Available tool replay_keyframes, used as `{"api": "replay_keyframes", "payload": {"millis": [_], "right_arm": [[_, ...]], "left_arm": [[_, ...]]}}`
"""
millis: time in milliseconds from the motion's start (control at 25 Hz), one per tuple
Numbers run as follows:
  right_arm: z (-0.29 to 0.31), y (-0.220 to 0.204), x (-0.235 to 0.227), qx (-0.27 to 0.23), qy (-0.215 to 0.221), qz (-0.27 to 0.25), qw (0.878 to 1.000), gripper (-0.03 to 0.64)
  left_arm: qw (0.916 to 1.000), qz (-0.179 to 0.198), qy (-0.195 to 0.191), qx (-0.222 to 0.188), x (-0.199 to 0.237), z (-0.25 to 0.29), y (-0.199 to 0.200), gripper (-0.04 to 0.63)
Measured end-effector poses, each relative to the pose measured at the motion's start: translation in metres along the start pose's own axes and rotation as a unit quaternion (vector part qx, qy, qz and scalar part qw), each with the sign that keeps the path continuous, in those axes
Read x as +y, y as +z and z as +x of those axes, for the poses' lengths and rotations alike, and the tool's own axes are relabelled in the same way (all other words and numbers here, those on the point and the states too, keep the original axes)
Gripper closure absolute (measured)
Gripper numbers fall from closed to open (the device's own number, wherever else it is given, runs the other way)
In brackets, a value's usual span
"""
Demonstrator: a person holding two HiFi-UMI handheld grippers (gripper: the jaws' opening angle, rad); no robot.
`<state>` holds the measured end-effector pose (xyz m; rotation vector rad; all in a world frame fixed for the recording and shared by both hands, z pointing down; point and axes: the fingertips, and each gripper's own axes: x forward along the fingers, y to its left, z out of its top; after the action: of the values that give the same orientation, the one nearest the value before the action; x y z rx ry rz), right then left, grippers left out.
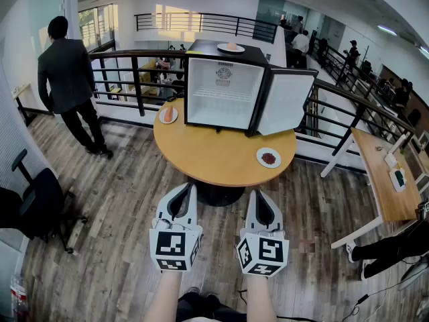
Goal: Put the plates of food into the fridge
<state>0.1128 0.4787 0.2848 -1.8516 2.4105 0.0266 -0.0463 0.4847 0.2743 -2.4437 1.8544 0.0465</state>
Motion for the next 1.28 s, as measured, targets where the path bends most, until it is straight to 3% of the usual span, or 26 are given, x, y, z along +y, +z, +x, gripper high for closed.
{"api": "replay_keyframes", "payload": {"millis": [640, 880, 1280], "right_arm": [[-0.002, -0.001, -0.011, -0.009, -0.003, 0.010, 1.000, 0.603], [-0.006, -0.012, -0.043, -0.001, -0.014, 0.033, 0.999, 0.603], [-0.012, -0.015, -0.087, 0.002, -0.019, 0.022, 1.000, 0.603]], "left_arm": [[0.9999, -0.009, -0.009, 0.011, -0.008, 0.008, -0.008, 0.589], [0.9995, -0.017, -0.020, 0.020, -0.033, 0.021, -0.020, 0.589], [0.9998, -0.014, -0.007, 0.013, -0.063, 0.037, -0.022, 0.588]]}}
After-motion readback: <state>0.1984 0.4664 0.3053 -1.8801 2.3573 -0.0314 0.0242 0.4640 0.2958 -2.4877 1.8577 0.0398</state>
